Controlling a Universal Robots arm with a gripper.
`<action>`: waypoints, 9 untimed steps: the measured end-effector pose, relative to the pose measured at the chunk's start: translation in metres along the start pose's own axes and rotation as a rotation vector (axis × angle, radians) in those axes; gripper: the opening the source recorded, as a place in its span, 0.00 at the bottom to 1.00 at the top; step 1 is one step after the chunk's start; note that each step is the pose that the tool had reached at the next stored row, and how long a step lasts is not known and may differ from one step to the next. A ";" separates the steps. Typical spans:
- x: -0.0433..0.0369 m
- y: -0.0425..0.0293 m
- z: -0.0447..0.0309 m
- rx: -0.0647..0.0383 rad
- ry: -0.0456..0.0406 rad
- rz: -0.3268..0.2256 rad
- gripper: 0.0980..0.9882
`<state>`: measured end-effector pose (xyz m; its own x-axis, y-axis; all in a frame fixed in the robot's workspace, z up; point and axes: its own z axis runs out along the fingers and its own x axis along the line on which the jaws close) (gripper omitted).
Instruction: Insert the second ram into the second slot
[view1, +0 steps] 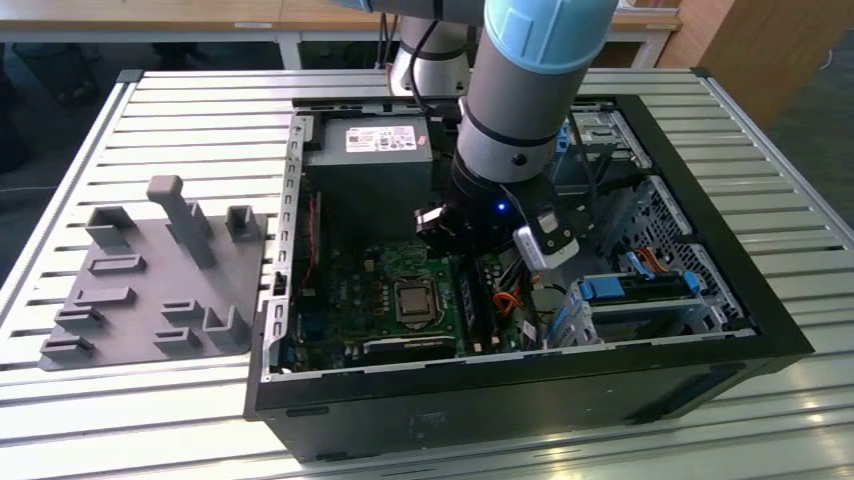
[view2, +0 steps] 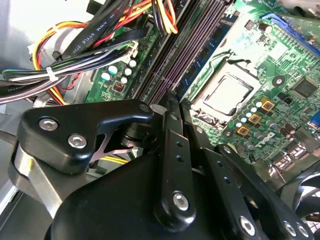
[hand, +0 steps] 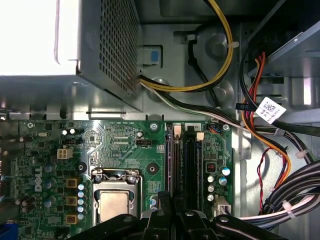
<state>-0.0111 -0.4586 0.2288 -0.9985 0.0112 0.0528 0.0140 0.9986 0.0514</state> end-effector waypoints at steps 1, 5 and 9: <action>0.0000 0.0000 0.0001 0.000 0.0000 0.000 0.04; 0.0000 -0.0011 0.0005 0.000 0.0000 0.000 0.04; -0.0001 -0.0046 0.0007 0.000 -0.0004 0.007 0.04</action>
<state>-0.0111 -0.4632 0.2279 -0.9984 0.0183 0.0527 0.0210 0.9985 0.0515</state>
